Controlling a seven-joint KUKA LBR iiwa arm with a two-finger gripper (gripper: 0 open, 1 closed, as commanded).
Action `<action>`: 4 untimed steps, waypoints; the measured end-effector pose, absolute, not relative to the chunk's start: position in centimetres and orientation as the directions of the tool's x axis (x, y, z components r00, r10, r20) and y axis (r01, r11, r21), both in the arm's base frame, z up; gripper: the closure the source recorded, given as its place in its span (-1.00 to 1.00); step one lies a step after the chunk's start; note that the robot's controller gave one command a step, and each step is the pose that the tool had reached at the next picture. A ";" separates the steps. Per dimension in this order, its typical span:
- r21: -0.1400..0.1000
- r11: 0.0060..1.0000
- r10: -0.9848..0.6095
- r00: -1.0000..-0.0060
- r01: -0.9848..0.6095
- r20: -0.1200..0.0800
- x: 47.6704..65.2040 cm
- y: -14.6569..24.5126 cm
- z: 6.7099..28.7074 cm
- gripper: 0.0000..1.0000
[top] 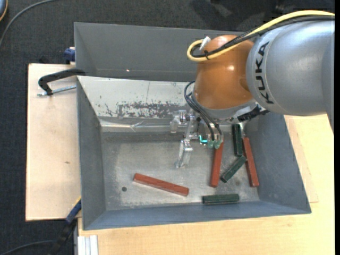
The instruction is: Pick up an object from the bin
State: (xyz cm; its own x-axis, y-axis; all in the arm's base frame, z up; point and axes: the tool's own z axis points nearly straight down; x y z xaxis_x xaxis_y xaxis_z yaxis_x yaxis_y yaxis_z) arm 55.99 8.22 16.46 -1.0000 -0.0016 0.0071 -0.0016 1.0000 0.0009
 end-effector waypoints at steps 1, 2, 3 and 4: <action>0.001 1.000 0.029 -1.000 0.029 0.011 49.5 12.7 6.6 -1.00; 0.002 1.000 0.009 -1.000 0.009 -0.006 49.5 12.2 10.2 -1.00; 0.002 0.997 -0.071 -0.997 -0.071 -0.005 49.1 13.5 10.5 -1.00; 0.000 0.997 -0.075 -0.997 -0.075 0.004 49.0 11.9 6.8 -1.00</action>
Offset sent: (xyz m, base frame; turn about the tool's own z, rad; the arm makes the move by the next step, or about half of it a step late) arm -0.0610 0.0420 -0.0946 0.0349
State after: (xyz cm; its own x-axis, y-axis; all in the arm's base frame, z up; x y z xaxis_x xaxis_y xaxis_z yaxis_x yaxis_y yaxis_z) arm 49.01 11.85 6.84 -0.9972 -0.0751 0.0038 -0.0751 0.9972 -0.0003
